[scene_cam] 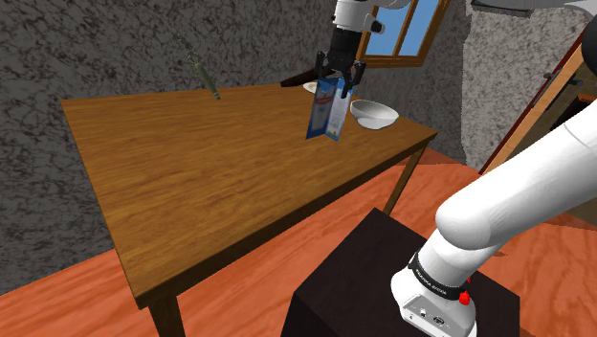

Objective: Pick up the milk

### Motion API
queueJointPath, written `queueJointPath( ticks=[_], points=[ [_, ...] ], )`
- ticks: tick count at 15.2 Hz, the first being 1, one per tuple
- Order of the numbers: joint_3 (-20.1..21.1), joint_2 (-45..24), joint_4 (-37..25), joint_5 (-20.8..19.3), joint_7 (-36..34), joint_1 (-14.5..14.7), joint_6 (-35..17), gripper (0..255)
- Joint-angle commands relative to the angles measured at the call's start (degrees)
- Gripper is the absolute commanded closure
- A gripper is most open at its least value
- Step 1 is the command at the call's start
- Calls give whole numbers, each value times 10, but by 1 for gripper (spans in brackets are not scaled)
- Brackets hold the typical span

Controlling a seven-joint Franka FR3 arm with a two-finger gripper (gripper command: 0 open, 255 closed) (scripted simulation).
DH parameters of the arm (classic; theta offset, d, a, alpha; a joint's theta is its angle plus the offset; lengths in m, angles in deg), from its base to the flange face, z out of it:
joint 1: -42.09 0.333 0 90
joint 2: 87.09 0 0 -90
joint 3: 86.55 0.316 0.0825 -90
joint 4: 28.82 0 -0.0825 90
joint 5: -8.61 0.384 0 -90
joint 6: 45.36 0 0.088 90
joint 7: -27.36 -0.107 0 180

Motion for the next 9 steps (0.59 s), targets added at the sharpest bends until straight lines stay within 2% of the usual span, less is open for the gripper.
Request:
queueJointPath(
  ticks=[1, 9],
  points=[
    [0, 0, 2, 0, 1, 0, 0, 255],
    [-1, -9, -70, -2, -2, -1, 62, 255]
  ],
)
